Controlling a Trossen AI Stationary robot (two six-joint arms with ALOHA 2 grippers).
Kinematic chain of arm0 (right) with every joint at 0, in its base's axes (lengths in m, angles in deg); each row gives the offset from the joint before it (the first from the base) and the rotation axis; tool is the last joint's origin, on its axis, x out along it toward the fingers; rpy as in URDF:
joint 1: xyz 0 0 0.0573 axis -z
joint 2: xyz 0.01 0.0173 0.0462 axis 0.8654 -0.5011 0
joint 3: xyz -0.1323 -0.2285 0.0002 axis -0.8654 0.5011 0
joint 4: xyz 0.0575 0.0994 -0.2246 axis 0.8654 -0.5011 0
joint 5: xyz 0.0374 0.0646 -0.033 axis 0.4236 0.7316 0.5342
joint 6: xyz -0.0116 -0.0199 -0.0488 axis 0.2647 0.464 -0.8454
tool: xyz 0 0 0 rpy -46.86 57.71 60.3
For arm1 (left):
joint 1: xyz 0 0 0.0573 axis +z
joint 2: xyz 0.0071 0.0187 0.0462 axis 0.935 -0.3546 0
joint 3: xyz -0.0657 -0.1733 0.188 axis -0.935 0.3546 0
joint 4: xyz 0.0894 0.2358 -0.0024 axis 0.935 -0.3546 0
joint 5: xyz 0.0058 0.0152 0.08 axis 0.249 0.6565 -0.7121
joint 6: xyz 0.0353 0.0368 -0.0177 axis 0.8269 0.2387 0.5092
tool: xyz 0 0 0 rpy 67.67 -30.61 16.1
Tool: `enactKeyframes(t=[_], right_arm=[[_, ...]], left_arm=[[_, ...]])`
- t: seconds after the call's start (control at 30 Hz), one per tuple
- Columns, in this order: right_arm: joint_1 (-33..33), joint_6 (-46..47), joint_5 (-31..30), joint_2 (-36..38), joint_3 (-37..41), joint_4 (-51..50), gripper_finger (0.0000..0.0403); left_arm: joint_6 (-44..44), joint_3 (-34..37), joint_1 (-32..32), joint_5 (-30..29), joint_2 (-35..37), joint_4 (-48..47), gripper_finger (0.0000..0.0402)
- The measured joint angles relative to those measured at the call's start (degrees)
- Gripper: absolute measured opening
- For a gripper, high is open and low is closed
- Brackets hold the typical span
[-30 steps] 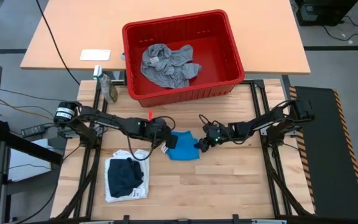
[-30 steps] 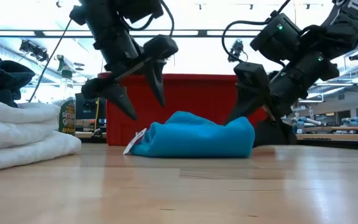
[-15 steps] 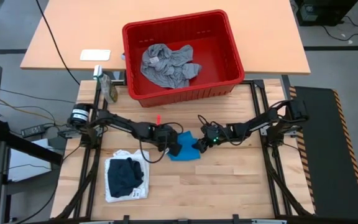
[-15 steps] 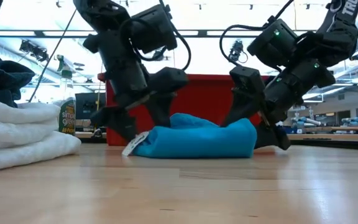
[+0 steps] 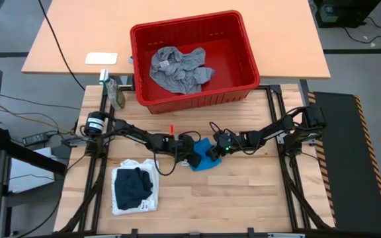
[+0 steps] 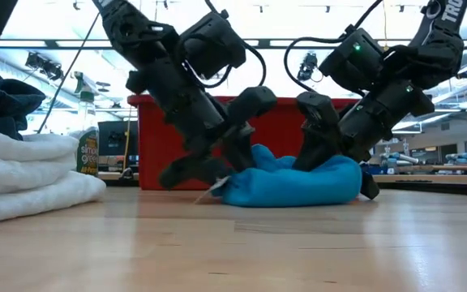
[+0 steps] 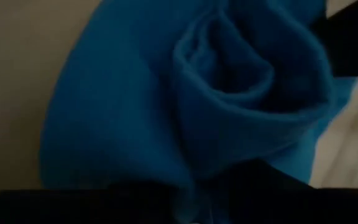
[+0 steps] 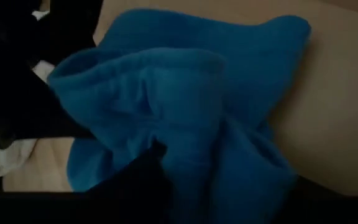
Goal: Fold laundry
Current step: Stack the light blue shorts on top of the blue shorts
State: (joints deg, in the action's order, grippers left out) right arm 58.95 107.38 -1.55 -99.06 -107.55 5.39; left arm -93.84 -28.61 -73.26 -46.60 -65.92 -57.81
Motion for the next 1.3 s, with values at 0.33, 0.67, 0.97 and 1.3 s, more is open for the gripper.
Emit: enactKeyframes(t=[0.33,0.67,0.97,1.3], right_arm=[[1.8,1.0,11.9,0.8,-0.1,-2.1,0.0038],[-0.5,11.9,17.3,9.1,-7.2,1.4,0.0038],[-3.9,6.2,6.6,-0.4,-32.9,-4.3,0.0038],[-7.7,-1.4,0.3,-19.6,-60.5,-8.6,0.0038]], left_arm=[[2.8,0.3,-0.6,1.7,-0.5,6.4,0.0015],[5.3,-5.6,-3.6,1.6,21.6,-21.7,0.0015],[5.6,-15.6,-7.1,1.4,35.6,-56.2,0.0017],[-9.0,-16.8,-22.9,1.3,38.6,-78.1,0.0018]])
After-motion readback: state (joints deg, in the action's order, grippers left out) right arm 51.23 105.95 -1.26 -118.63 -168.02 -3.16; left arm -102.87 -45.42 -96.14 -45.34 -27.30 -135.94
